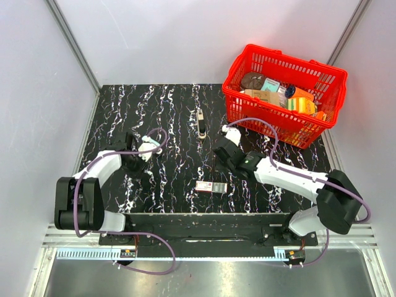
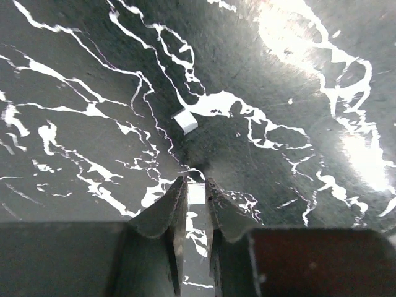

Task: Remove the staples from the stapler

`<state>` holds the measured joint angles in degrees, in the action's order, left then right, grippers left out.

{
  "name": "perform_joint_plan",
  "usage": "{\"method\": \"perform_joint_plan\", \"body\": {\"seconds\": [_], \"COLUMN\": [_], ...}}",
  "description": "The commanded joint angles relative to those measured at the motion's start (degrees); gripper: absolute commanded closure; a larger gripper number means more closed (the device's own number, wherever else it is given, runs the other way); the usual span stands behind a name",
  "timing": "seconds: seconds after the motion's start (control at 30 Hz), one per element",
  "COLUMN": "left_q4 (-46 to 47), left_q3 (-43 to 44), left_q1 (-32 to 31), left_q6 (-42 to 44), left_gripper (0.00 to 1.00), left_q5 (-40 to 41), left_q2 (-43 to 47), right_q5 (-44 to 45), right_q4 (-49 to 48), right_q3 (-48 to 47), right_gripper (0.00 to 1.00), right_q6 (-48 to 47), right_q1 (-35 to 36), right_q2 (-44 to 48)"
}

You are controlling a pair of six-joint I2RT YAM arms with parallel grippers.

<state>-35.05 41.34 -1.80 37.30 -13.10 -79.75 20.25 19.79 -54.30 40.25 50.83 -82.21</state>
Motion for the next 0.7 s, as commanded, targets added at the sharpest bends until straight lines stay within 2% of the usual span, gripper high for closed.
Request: {"method": "perform_joint_plan", "body": {"seconds": [0.0, 0.2, 0.33, 0.47, 0.5, 0.6, 0.67], "left_q4": [-6.68, -13.55, -10.94, 5.64, 11.17, 27.35, 40.34], "left_q3": [10.05, 25.96, 31.6, 28.72, 27.05, 23.44, 20.02], "left_q1": [-0.22, -0.31, -0.48, -0.83, -1.18, -3.2, -4.34], "left_q6": [-3.98, -13.29, -21.72, -37.09, -44.61, -60.36, -71.77], "left_gripper": [1.0, 1.0, 1.0, 1.0, 1.0, 1.0, 1.0], "left_q5": [-6.48, -22.02, -36.6, -49.79, -52.7, -57.2, -59.49], "left_q2": [4.68, 7.85, 8.81, 10.4, 10.83, 10.84, 10.4], "right_q5": [0.75, -0.65, -5.47, -11.54, -13.03, -17.25, -19.8], "right_q4": [1.3, 1.65, -1.41, -7.82, -10.1, -17.04, -22.92], "right_q3": [-2.82, -7.83, -10.47, -10.74, -10.3, -8.28, -6.53], "right_gripper": [1.0, 1.0, 0.99, 0.84, 0.79, 0.62, 0.55], "right_q6": [-0.61, -2.02, -2.98, -1.06, -0.09, 2.19, 3.86], "right_q1": [-0.64, -0.64, -0.73, -0.91, -0.91, -0.91, -0.91], "right_q2": [2.85, 5.39, 8.29, 11.28, 11.9, 13.83, 14.89]}}
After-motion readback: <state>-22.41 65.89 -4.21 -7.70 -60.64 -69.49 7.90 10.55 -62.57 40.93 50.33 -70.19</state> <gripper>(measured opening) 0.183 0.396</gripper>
